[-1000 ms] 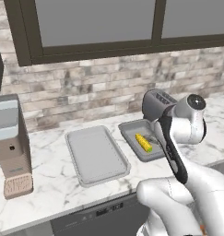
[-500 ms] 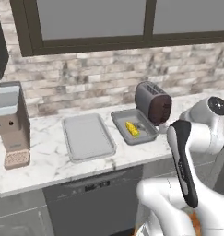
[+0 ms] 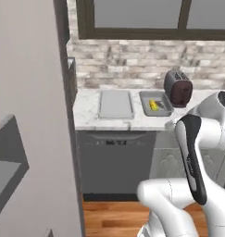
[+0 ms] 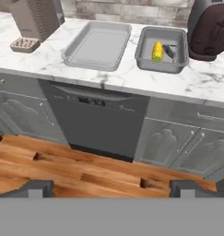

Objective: Place one corn and one fish in each tupperware on the nearby counter, to pack two identical lunches.

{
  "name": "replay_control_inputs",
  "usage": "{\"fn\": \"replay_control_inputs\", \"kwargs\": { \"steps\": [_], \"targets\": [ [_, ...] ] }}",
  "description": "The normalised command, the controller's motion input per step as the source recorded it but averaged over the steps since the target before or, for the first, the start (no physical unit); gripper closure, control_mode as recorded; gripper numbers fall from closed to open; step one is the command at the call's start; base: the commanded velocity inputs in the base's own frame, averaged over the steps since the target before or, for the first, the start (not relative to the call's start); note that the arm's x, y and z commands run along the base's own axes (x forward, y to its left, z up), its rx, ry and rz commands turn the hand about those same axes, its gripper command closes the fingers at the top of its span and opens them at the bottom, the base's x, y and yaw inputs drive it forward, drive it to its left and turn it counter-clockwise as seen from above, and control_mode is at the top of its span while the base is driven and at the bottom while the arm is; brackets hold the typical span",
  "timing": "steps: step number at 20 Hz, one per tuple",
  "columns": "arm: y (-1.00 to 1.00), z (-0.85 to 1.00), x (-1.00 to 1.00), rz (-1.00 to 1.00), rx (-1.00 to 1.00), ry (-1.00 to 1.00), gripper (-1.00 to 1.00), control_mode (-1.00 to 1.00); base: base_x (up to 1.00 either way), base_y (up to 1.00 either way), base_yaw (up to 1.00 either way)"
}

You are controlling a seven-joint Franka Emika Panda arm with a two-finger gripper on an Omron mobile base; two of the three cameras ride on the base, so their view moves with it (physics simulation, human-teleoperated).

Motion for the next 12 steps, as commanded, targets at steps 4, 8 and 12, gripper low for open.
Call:
{"fn": "replay_control_inputs", "kwargs": {
  "steps": [4,8,12],
  "targets": [
    [0.0,0.0,0.0,0.0,0.0,0.0,-1.0,1.0,-0.74,-0.13,0.6],
    [0.0,0.0,0.0,0.0,0.0,0.0,-1.0,1.0,-0.74,-0.13,0.6],
    [0.0,0.0,0.0,0.0,0.0,0.0,-1.0,1.0,-0.79,-0.13,0.6]
  ]
}}
